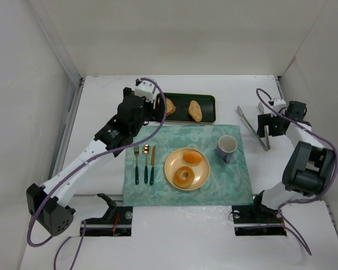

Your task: Place the bread

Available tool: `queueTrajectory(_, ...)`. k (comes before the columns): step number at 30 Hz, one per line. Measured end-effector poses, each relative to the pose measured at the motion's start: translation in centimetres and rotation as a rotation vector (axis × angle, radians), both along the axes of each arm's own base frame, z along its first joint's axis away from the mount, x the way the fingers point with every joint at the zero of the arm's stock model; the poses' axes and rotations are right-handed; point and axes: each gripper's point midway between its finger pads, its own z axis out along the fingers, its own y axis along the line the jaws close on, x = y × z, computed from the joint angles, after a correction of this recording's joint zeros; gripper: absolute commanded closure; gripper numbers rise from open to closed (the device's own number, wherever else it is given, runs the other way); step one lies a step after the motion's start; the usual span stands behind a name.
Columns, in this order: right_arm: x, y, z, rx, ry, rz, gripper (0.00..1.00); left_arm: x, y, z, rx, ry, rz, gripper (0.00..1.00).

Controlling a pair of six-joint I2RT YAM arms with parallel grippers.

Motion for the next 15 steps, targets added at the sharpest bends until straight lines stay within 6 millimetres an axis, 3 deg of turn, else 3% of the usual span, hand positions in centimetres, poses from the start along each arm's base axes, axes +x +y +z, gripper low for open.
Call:
queueTrajectory(1,0.0,0.0,0.7,-0.01,-0.02,0.008,0.0,0.0,0.0,0.0,0.0,0.0,0.0,0.0)
queueTrajectory(3,-0.5,0.5,5.1,-0.044,-0.128,0.022,0.0,0.0,0.0,0.0,0.0,0.0,0.001,0.0)
queueTrajectory(7,-1.6,1.6,15.7,-0.126,-0.406,0.048,0.0,0.0,0.0,0.0,0.0,0.0,0.001,0.0)
queueTrajectory(9,-2.3,2.3,19.9,-0.139,-0.52,0.044,0.0,0.0,0.0,0.0,0.0,0.0,0.0,0.0)
queueTrajectory(12,-3.5,3.5,23.1,-0.108,-0.607,0.034,0.0,0.0,0.0,0.0,0.0,0.0,0.0,0.0)
queueTrajectory(15,-4.1,4.8,23.5,-0.032,-0.615,0.042,0.0,0.0,-0.1,0.0,-0.001,0.001,-0.003,0.0)
